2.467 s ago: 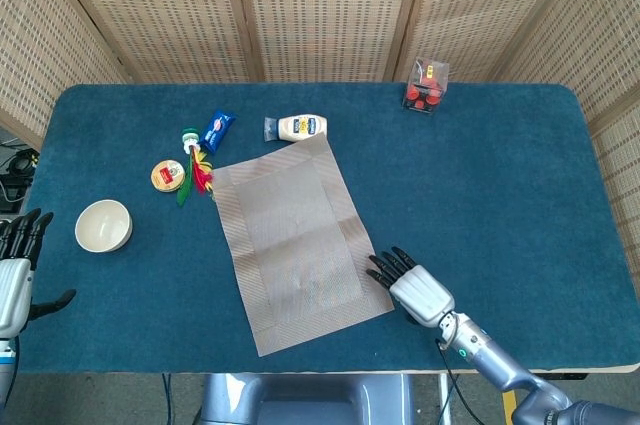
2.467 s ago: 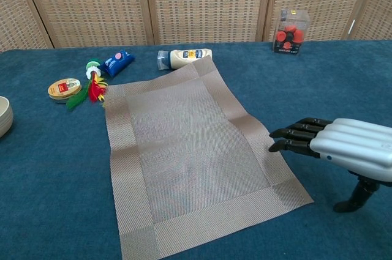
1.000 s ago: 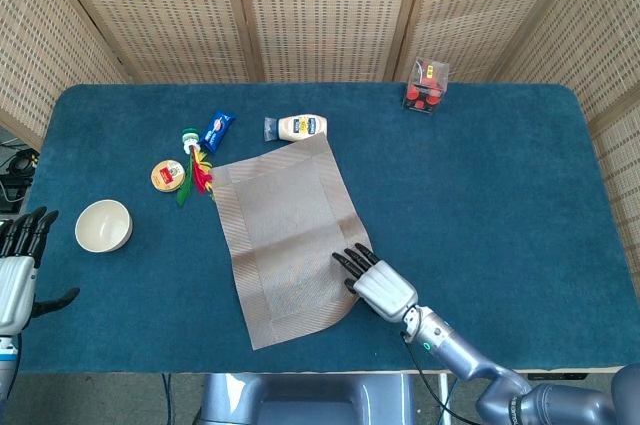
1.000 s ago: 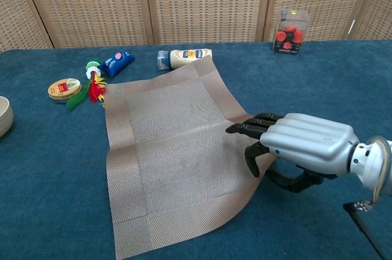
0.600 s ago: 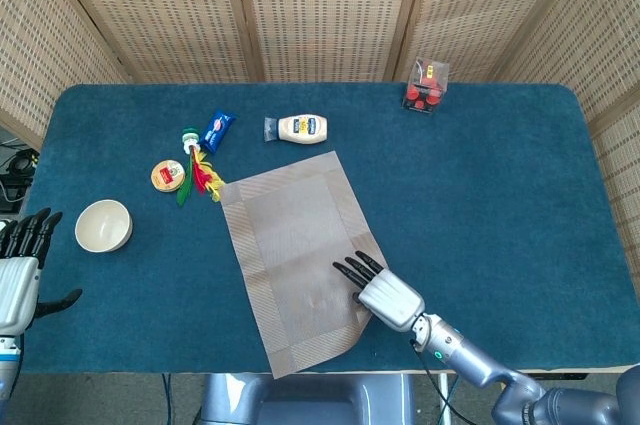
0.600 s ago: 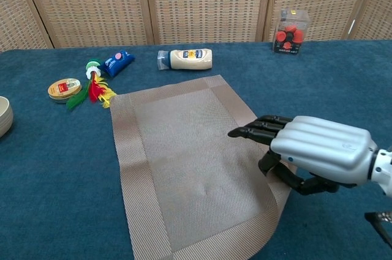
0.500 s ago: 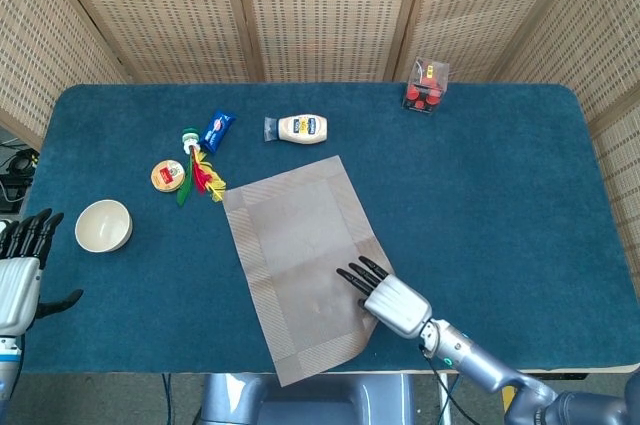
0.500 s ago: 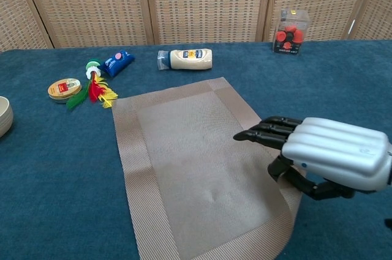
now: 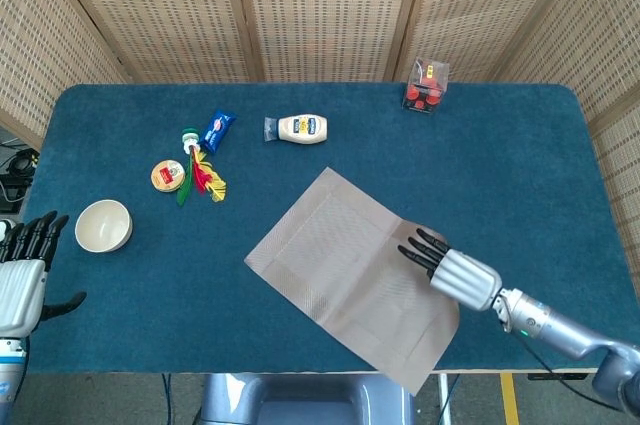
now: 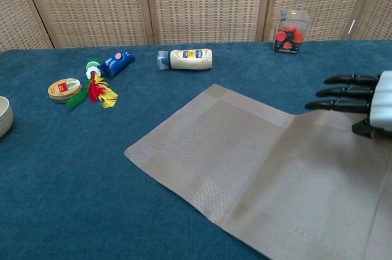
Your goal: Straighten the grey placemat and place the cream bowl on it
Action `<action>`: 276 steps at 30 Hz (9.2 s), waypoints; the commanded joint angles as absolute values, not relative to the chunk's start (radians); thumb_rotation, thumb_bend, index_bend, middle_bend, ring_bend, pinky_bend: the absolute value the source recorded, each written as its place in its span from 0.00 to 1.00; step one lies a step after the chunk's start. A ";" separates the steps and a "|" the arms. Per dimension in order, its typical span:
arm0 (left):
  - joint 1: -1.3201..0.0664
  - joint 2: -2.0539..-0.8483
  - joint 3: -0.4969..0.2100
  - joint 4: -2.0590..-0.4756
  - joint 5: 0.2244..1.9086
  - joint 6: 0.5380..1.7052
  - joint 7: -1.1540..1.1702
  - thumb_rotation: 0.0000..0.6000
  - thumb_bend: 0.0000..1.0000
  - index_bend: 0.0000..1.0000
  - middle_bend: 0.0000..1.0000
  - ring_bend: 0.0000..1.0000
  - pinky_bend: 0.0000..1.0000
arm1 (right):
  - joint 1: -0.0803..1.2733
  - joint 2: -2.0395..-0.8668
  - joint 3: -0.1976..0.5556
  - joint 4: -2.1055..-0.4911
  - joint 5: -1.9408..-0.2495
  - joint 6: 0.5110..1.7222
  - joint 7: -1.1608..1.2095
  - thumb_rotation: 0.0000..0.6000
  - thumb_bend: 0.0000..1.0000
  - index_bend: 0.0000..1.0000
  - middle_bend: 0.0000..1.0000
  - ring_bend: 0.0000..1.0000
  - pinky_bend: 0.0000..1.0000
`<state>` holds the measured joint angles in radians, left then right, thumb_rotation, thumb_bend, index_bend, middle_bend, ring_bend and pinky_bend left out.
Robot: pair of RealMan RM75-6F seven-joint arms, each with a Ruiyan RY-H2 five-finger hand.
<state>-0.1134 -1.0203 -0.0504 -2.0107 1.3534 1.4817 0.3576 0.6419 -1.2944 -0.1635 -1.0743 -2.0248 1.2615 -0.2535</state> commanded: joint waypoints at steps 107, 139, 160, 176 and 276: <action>-0.875 -1.842 -0.089 -0.947 1.643 0.866 0.159 1.00 0.00 0.21 0.00 0.00 0.00 | 0.113 -1.208 0.026 -1.612 -1.577 1.639 0.009 1.00 0.00 0.03 0.00 0.00 0.00; -0.909 -1.865 -0.088 -0.977 1.560 0.859 0.196 1.00 0.45 0.31 0.00 0.00 0.00 | 0.088 -1.192 0.048 -1.634 -1.619 1.648 0.032 1.00 0.00 0.05 0.00 0.00 0.00; -0.905 -1.857 -0.069 -1.008 1.557 0.905 0.169 1.00 0.57 0.81 0.00 0.00 0.00 | 0.079 -1.182 0.055 -1.641 -1.643 1.650 0.052 1.00 0.00 0.05 0.00 0.00 0.00; -0.824 -1.623 0.149 -1.203 1.793 1.101 0.124 1.00 0.57 0.82 0.00 0.00 0.00 | 0.072 -1.190 0.049 -1.648 -1.678 1.661 0.023 1.00 0.00 0.05 0.00 0.00 0.00; -0.397 -1.509 0.059 -0.738 1.418 1.025 -0.329 1.00 0.48 0.63 0.00 0.00 0.00 | 0.051 -1.182 0.038 -1.666 -1.736 1.673 0.011 1.00 0.00 0.06 0.00 0.00 0.00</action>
